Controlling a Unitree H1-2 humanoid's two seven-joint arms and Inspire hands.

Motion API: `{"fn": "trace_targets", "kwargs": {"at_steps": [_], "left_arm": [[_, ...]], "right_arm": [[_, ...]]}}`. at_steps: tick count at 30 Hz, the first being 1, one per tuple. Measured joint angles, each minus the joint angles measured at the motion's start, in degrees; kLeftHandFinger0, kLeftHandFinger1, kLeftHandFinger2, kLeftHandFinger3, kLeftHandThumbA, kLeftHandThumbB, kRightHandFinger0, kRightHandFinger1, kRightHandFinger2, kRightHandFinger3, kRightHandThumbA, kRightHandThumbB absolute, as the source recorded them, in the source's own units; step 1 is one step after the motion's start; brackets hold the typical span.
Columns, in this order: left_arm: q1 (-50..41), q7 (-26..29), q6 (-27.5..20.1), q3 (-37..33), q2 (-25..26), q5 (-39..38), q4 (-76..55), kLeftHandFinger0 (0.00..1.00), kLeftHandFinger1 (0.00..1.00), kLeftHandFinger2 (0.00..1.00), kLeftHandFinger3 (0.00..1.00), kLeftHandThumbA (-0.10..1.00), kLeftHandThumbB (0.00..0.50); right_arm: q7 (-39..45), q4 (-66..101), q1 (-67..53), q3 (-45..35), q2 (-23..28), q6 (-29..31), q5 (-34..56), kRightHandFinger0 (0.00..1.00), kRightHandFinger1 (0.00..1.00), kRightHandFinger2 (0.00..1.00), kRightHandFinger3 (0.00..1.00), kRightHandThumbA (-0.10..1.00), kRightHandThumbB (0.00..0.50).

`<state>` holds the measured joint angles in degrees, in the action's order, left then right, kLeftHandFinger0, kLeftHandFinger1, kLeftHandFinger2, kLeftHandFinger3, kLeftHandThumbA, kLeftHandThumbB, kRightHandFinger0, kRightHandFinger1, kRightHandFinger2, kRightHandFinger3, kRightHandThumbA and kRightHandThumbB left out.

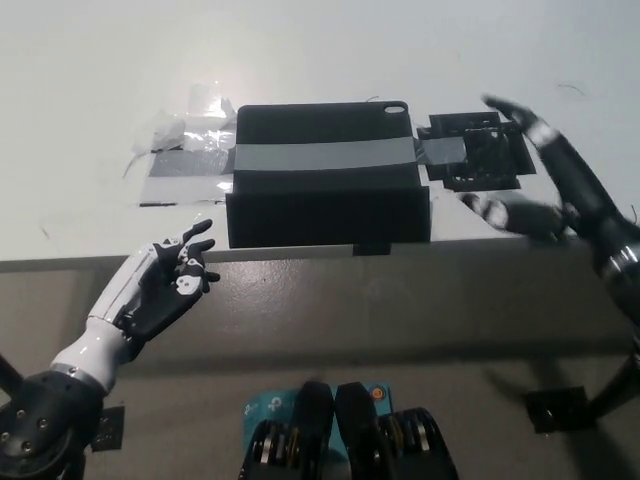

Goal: The robot uses its right hand to pull the cover of a folded tablet cover kept in the middle of the desk

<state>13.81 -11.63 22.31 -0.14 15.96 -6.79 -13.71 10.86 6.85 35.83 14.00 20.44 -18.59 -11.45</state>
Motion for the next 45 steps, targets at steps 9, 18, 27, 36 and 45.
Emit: {"fn": "trace_targets", "kwargs": {"at_steps": [9,18,27,36,45], "left_arm": [[0.0,-0.7,0.1,0.1,-0.2,0.0,0.2,0.72,0.92,1.0,1.0,1.0,0.25],[-0.3,-0.9,0.1,0.0,-0.3,0.1,0.2,0.71,0.91,1.0,1.0,1.0,0.278],[0.0,-0.9,0.2,0.1,-0.5,0.1,0.2,0.72,0.92,1.0,1.0,1.0,0.251],[1.0,-0.9,0.7,0.1,-0.5,0.2,0.2,0.74,0.95,1.0,1.0,1.0,0.235],[2.1,-0.9,1.1,0.4,-0.5,0.1,0.2,0.73,0.94,1.0,1.0,1.0,0.24]], "right_arm": [[3.4,-15.0,15.2,14.0,-3.6,1.2,-7.3,1.0,1.0,1.0,1.0,1.0,0.5],[6.5,-31.2,17.1,24.1,-6.9,3.1,-13.1,1.0,1.0,1.0,1.0,1.0,0.5],[7.0,-39.6,17.9,28.6,-7.0,7.6,-18.6,1.0,1.0,1.0,1.0,1.0,0.5],[7.0,-40.1,17.6,28.0,-7.6,8.4,-21.7,1.0,1.0,1.0,1.0,1.0,0.478],[8.9,-34.1,14.8,24.6,-7.9,6.6,-22.5,0.91,0.99,0.95,1.0,1.0,0.366]]}}
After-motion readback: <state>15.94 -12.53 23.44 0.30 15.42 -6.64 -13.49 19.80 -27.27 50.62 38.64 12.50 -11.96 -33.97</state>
